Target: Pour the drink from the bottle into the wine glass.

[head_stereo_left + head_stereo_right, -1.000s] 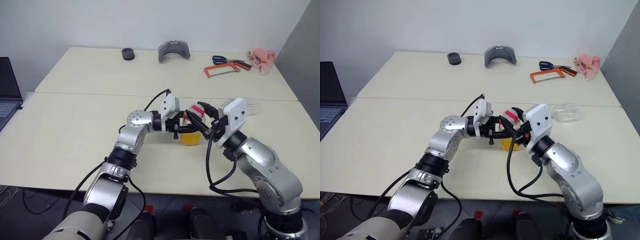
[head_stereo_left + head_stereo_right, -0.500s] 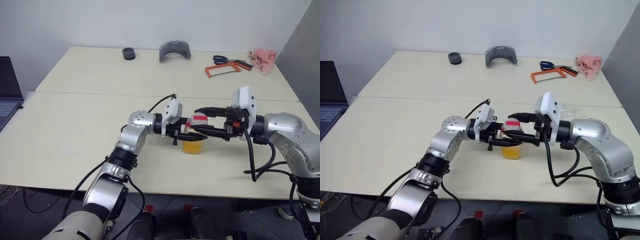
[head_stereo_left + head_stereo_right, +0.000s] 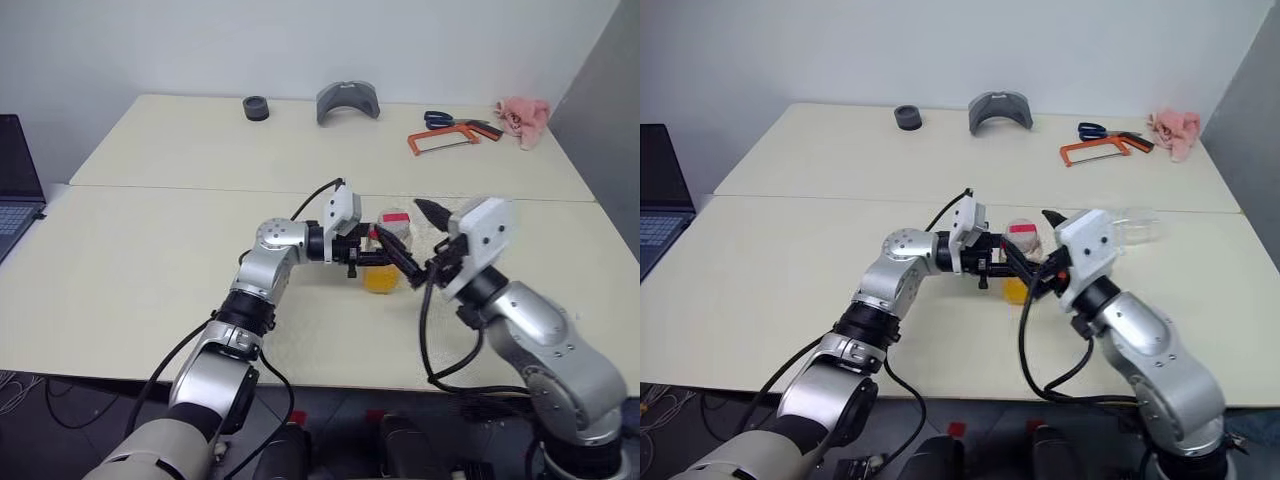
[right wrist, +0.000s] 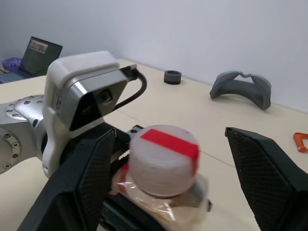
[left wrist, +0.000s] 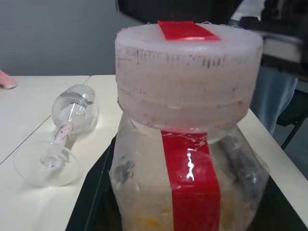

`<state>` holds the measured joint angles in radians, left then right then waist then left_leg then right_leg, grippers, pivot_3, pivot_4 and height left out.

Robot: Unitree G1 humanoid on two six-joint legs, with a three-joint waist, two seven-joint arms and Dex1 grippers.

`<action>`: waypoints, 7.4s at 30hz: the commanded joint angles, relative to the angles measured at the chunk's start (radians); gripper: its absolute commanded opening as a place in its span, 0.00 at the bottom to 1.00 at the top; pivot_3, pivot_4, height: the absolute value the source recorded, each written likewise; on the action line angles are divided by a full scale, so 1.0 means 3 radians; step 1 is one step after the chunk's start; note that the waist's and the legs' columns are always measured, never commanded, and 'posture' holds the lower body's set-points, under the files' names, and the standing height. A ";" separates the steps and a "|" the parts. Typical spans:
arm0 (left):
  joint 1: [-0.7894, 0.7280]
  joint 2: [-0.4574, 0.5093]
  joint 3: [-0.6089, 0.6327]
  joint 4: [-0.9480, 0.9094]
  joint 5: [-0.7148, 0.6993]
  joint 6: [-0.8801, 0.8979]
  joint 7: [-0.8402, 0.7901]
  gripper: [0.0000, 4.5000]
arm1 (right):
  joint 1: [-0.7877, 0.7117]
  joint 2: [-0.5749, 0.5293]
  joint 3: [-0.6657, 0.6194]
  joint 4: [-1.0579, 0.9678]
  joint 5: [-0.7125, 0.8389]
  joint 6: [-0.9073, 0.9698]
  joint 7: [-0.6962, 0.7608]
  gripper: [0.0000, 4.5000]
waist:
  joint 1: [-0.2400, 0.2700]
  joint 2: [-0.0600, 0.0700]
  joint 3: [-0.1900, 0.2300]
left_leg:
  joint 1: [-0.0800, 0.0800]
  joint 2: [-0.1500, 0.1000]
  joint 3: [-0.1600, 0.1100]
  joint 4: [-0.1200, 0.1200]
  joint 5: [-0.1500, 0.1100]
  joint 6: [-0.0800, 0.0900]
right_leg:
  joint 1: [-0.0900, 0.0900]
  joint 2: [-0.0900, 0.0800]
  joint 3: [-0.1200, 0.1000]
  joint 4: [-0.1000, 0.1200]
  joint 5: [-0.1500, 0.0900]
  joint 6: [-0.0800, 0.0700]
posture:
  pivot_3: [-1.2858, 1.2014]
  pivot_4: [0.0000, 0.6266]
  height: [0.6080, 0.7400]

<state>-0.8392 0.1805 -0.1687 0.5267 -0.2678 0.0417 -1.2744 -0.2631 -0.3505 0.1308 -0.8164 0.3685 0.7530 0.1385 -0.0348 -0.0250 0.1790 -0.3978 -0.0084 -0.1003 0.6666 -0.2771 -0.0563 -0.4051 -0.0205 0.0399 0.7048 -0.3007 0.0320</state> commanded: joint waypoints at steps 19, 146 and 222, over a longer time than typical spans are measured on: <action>-0.0113 -0.0010 0.0017 0.0035 0.0053 -0.0205 -0.0050 0.39 | -0.0038 0.0283 -0.0023 0.0126 -0.0265 -0.0199 0.0033 0.65 | -0.0001 0.0000 0.0000 | 0.0000 0.0000 0.0000 -0.0001 -0.0005 0.0008 | 0.0000 0.0000 -0.0001 -0.0001 0.0000 0.0000 | 0.52 0.24 1.00; -0.0076 0.0007 -0.0033 -0.0024 0.0006 -0.0191 -0.0328 0.38 | 0.0194 -0.0743 -0.0762 -0.0024 0.0459 -0.0203 0.0906 0.88 | 0.0002 0.0000 0.0000 | 0.0001 0.0000 0.0001 0.0001 -0.0005 0.0010 | 0.0002 0.0001 0.0000 0.0000 0.0000 0.0000 | 0.52 0.24 1.00; -0.0152 -0.0092 -0.0026 0.0111 0.0006 -0.0313 -0.0326 0.38 | -0.0289 -0.1005 -0.0648 0.0219 0.1248 0.0023 0.0908 1.00 | 0.0005 0.0000 0.0000 | 0.0000 0.0000 0.0011 0.0002 -0.0005 0.0011 | 0.0002 0.0001 0.0000 0.0000 0.0000 0.0000 | 0.52 0.24 1.00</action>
<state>-0.8506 0.1594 -0.1903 0.5734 -0.2515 -0.0304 -1.3666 -0.3331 -0.6564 -0.0566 -0.7443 0.7532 0.7757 0.4117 -0.0333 -0.0252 0.1790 -0.3979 -0.0085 -0.0970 0.6671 -0.2785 -0.0532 -0.4044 -0.0202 0.0398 0.7047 -0.3006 0.0319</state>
